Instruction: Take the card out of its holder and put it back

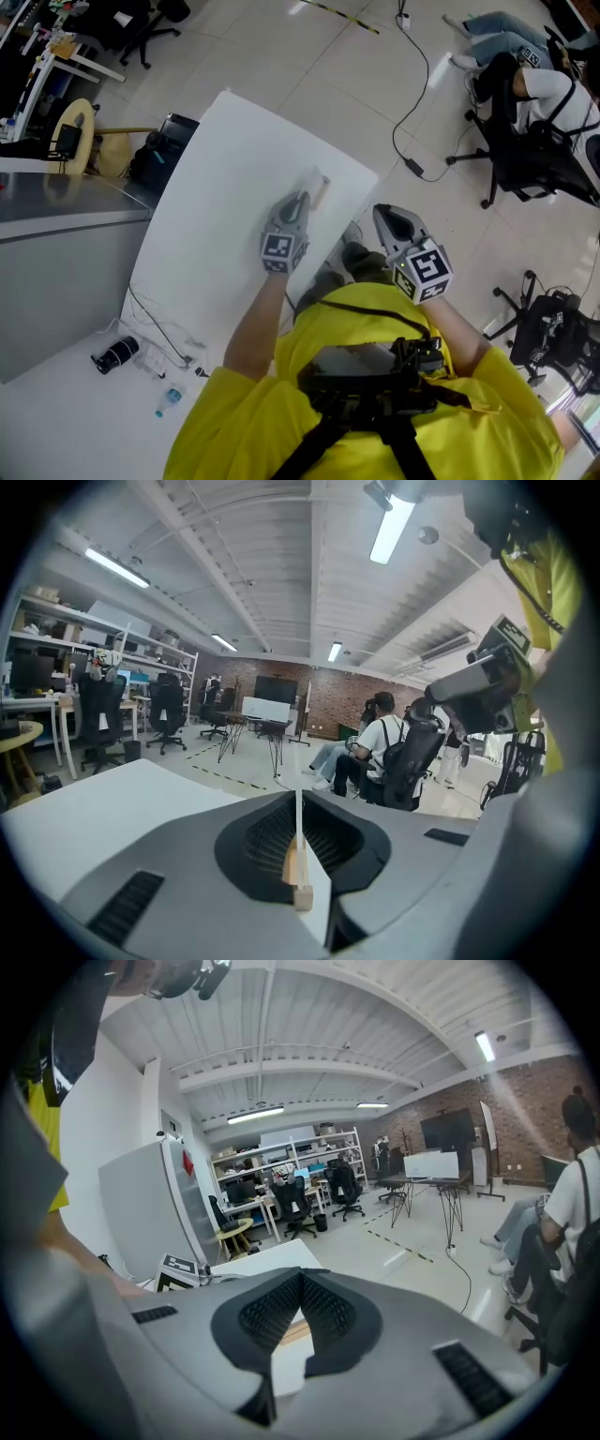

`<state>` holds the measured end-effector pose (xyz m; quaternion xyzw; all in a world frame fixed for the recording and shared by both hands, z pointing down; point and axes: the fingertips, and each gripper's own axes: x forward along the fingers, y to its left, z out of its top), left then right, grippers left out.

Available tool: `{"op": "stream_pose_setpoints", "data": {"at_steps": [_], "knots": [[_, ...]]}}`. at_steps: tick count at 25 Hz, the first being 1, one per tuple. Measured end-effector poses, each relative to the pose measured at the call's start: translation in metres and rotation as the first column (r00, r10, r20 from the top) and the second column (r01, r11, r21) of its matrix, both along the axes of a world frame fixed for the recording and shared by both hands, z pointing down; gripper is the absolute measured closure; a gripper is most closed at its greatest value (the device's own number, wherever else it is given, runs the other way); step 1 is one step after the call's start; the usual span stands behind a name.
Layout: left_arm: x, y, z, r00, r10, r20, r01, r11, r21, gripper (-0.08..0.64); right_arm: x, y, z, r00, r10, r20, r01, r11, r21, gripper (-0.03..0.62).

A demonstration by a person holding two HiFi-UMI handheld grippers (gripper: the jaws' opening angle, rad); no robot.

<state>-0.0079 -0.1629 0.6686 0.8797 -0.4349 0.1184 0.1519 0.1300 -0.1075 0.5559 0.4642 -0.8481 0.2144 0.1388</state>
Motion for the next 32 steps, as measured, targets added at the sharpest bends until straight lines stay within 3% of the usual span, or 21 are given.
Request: {"op": "stream_pose_setpoints", "data": {"at_steps": [5, 9, 11, 14, 17, 24, 29, 31, 32], "knots": [[-0.001, -0.003, 0.006, 1.0, -0.003, -0.005, 0.003, 1.0, -0.005, 0.545, -0.002, -0.005, -0.001, 1.0, -0.009, -0.007, 0.009, 1.0, 0.0, 0.586], [-0.001, 0.0, 0.018, 1.0, 0.01, -0.027, -0.012, 0.997, -0.08, 0.528, -0.006, -0.007, 0.002, 1.0, -0.017, -0.006, 0.017, 1.0, -0.006, 0.586], [0.0, 0.002, 0.02, 0.999, 0.012, -0.038, -0.015, 0.997, -0.082, 0.523, -0.008, -0.006, 0.004, 1.0, -0.021, -0.005, 0.021, 1.0, -0.01, 0.586], [-0.001, 0.002, 0.033, 0.999, 0.0, -0.041, -0.004, 0.994, -0.105, 0.442, -0.01, -0.008, 0.004, 0.999, -0.034, -0.005, 0.034, 0.999, -0.011, 0.586], [-0.002, 0.002, 0.026, 0.998, -0.015, -0.06, 0.009, 0.995, -0.098, 0.44, -0.012, -0.011, 0.005, 0.999, -0.041, -0.001, 0.041, 0.999, -0.012, 0.586], [-0.039, 0.006, -0.081, 0.985, -0.105, -0.137, 0.111, 0.993, 0.04, 0.41, -0.008, -0.027, -0.016, 0.999, -0.034, 0.038, 0.032, 0.999, 0.037, 0.586], [-0.075, 0.013, -0.17, 0.973, -0.182, -0.141, 0.202, 0.969, 0.14, 0.414, -0.014, -0.041, -0.045, 0.997, -0.041, 0.061, 0.035, 0.995, 0.099, 0.586], [-0.09, 0.018, -0.196, 0.962, -0.233, -0.145, 0.254, 0.956, 0.148, 0.421, -0.02, -0.046, -0.058, 0.996, -0.051, 0.075, 0.042, 0.992, 0.121, 0.586], [-0.098, 0.022, -0.207, 0.953, -0.263, -0.153, 0.285, 0.947, 0.148, 0.457, -0.023, -0.047, -0.065, 0.995, -0.058, 0.081, 0.047, 0.99, 0.133, 0.586]]}}
